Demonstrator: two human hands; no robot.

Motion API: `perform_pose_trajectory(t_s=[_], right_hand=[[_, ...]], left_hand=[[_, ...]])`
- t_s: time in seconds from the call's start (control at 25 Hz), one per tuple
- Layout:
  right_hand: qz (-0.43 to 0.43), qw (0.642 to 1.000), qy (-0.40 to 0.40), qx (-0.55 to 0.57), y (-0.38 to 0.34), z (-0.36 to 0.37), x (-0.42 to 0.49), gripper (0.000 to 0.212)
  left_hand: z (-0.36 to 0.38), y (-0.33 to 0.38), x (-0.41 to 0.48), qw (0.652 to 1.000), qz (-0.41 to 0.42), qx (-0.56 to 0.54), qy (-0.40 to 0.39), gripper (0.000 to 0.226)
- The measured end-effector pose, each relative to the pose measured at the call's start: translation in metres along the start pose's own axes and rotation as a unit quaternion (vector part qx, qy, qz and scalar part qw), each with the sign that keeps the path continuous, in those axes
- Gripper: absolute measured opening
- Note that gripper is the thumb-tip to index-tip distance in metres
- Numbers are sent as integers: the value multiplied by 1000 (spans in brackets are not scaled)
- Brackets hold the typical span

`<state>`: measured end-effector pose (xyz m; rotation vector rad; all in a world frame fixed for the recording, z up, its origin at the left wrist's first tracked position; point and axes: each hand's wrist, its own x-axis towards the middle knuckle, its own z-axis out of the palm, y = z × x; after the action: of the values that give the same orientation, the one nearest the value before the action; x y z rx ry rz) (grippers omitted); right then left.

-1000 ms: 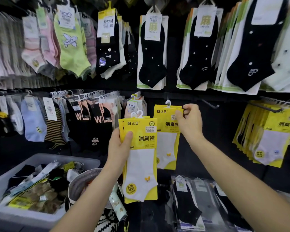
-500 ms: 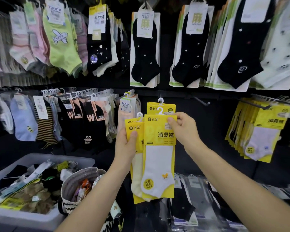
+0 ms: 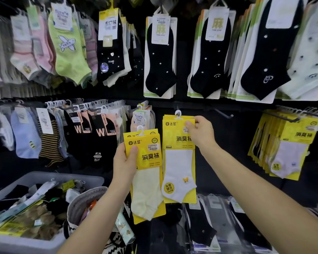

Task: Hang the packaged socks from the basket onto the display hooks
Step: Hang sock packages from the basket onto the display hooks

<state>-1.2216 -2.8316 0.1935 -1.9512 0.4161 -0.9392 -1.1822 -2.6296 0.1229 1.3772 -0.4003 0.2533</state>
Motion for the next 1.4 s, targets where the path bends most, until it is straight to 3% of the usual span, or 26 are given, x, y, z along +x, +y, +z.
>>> perform_pose_trajectory(t_s=[0.28,0.4,0.48,0.64,0.76,0.92,1.12,1.4], right_hand=[[12,1000,-1,1,7,-1,4,5],[15,999,36,0,7,-8,-6,25],[-34,997,63,9,7,-10,-21,27],[-112,991,-59,31,-5,-1,-51,15],[-146,987,-68,1,-13,-7,-51,3],[-120,989,-84,-15,-17,-20,-39,15],[-76,996,-27,-38,-29,-30,-10,19],[-86,993,-15,-81,-40,-12,7,22]], left_hand=[[2,9,0,997,62,41,24,8],[1,12,-1,996,65,51,23,6],[4,14,-2,997,58,56,19,10],[20,15,-11,999,46,16,-14,14],[33,14,-17,998,47,28,-37,10],[41,9,-19,998,26,6,-60,6],[34,1,-6,1000,17,-6,17,17],[-10,-13,5,997,17,33,72,8]])
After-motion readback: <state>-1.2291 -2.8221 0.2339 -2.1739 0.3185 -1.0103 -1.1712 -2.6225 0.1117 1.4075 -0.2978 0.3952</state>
